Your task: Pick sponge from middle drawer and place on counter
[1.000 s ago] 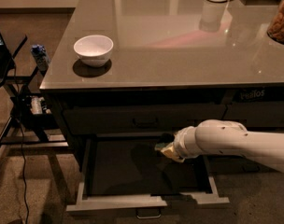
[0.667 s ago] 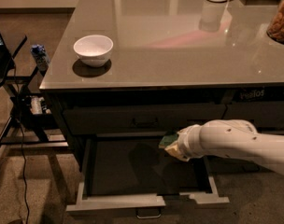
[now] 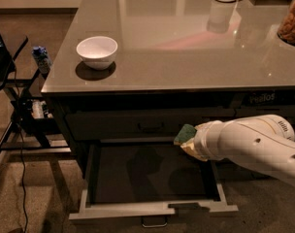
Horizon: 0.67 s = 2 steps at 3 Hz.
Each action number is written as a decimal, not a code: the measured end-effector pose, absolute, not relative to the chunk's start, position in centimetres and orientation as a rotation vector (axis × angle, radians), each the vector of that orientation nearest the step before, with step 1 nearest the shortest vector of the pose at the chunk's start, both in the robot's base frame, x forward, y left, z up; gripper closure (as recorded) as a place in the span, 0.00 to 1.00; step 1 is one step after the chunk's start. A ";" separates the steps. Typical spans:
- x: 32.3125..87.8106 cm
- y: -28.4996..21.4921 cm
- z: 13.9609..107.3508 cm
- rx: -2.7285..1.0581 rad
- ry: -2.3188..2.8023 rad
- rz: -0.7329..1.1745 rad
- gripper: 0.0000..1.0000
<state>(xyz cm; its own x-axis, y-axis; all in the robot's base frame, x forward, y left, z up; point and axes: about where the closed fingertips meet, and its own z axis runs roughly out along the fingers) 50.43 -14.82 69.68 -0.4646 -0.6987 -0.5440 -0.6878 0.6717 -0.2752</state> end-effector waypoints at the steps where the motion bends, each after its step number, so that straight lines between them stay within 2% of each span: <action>1: 50.4 -14.8 69.7 -1.064 2.247 -0.022 1.00; 2: 50.5 -14.7 71.8 -1.074 2.226 -0.012 1.00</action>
Offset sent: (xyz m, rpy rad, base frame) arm -0.0010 -0.0083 0.0650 0.0296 -0.0303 0.0442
